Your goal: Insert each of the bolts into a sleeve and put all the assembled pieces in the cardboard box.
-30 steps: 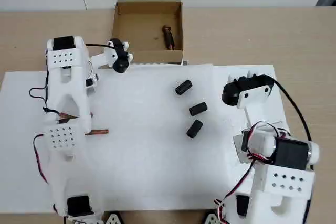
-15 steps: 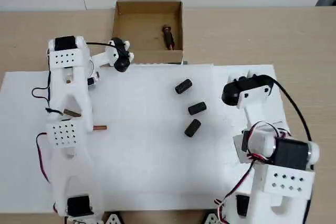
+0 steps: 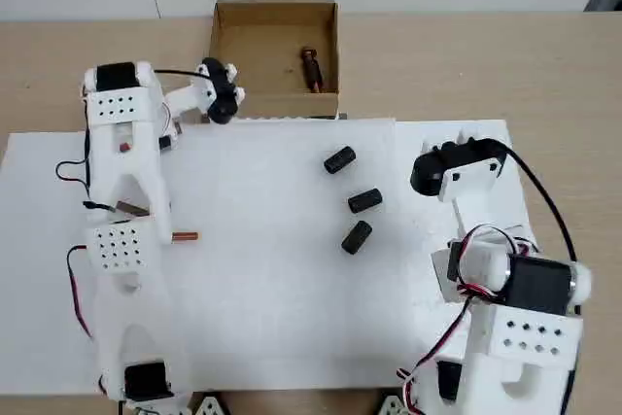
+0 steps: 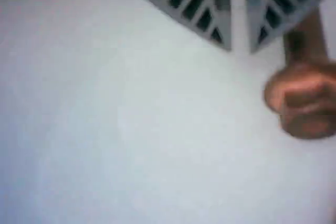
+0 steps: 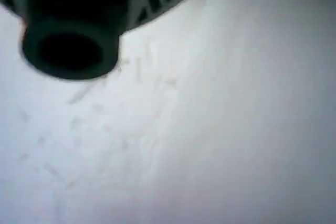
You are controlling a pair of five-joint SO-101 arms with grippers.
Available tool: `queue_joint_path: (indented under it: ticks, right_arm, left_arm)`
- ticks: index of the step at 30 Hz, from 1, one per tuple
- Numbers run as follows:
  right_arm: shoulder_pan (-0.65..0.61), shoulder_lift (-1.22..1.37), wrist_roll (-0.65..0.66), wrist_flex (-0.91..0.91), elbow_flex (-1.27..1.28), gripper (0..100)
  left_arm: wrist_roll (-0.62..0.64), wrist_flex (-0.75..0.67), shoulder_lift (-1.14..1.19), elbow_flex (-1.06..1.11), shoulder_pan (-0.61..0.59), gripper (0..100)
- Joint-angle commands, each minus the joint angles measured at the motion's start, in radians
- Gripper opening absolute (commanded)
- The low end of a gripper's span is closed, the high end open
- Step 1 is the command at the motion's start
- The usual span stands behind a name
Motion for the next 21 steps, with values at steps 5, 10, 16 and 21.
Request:
queue_joint_path:
  ticks: [5,10,16,21]
  right_arm:
    - [0.007,-0.008,-0.003,-0.016,-0.008,0.3]
    - [0.007,-0.008,-0.003,-0.015,-0.008,0.3]
    - [0.007,-0.008,-0.003,-0.015,-0.008,0.3]
    - [0.007,-0.008,-0.003,-0.015,-0.008,0.3]
  left_arm:
    - [0.002,0.018,-0.018,-0.047,-0.008,1]
    - [0.021,0.018,-0.018,-0.045,-0.008,1]
    - [0.021,0.018,-0.017,-0.045,-0.015,1]
    - [0.023,0.018,-0.017,-0.047,-0.017,1]
